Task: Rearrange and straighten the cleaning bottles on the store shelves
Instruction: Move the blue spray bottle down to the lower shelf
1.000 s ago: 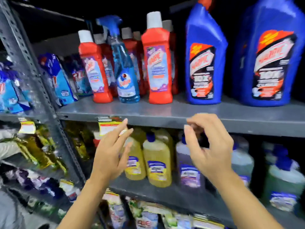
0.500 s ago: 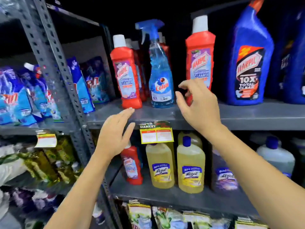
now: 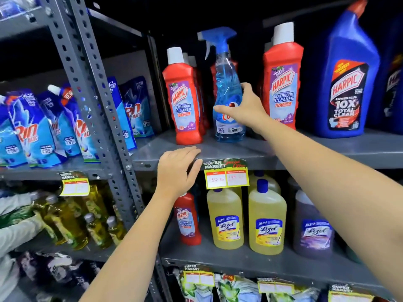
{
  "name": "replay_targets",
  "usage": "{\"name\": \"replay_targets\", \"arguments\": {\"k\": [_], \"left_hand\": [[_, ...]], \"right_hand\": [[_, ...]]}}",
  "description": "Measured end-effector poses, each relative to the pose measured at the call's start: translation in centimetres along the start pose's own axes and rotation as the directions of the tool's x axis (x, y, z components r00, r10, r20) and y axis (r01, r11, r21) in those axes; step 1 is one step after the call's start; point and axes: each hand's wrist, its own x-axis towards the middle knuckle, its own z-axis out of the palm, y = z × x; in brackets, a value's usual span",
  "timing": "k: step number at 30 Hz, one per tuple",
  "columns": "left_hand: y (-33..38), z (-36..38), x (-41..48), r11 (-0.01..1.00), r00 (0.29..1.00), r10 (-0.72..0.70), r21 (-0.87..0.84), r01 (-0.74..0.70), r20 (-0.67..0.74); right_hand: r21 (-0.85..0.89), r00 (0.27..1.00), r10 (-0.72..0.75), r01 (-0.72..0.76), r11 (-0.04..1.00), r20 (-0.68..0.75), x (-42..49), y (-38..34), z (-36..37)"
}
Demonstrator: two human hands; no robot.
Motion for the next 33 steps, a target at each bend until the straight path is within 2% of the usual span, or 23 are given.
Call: {"name": "replay_targets", "arguments": {"k": [3,8,15,21,23,26,29,31,33], "left_hand": [[0.0,0.1,-0.1,1.0,1.0,0.015,0.004,-0.015,-0.017],[-0.2,0.2,-0.1,1.0,0.999,0.017,0.006,-0.017,-0.031],[-0.2,0.2,-0.3,1.0,0.999,0.016,0.009,-0.016,-0.035],[0.1,0.3,-0.8,1.0,0.999,-0.02,-0.006,0.019,-0.03],[0.4,0.3,-1.9,0.999,0.997,-0.011,-0.038,0.008,-0.072],[1.1,0.4,-5.9,0.991,0.991,0.008,-0.128,-0.026,-0.132],[0.7,1.6,-11.8,0.985,0.999,0.024,-0.17,-0.028,-0.024],[0.1,2.9,-16.3,0.981,0.985,0.038,-0.192,-0.005,0.167],[-0.7,4.3,-20.4,0.982,0.912,0.012,-0.179,0.068,0.411]], "right_hand": [[0.091,1.0,0.02,-0.019,0.996,0.0,0.9,0.2,0.1],[0.1,0.998,0.02,-0.014,0.995,-0.063,1.2,0.7,0.3],[0.036,0.968,-0.135,0.146,0.989,-0.213,-1.5,-0.2,0.7],[0.285,0.927,-0.257,0.333,0.899,-0.271,-6.7,-3.7,-1.3],[0.369,0.933,-0.273,0.346,0.863,-0.235,-9.7,-4.7,-2.3],[0.473,0.96,-0.255,0.281,0.835,-0.119,-14.6,-3.8,-3.0],[0.473,0.982,-0.19,0.17,0.865,-0.004,-19.3,-0.2,-1.7],[0.438,0.991,-0.124,0.094,0.894,0.041,-21.8,2.7,-0.3],[0.373,0.996,-0.066,0.041,0.927,0.054,-23.8,5.7,1.4]]}}
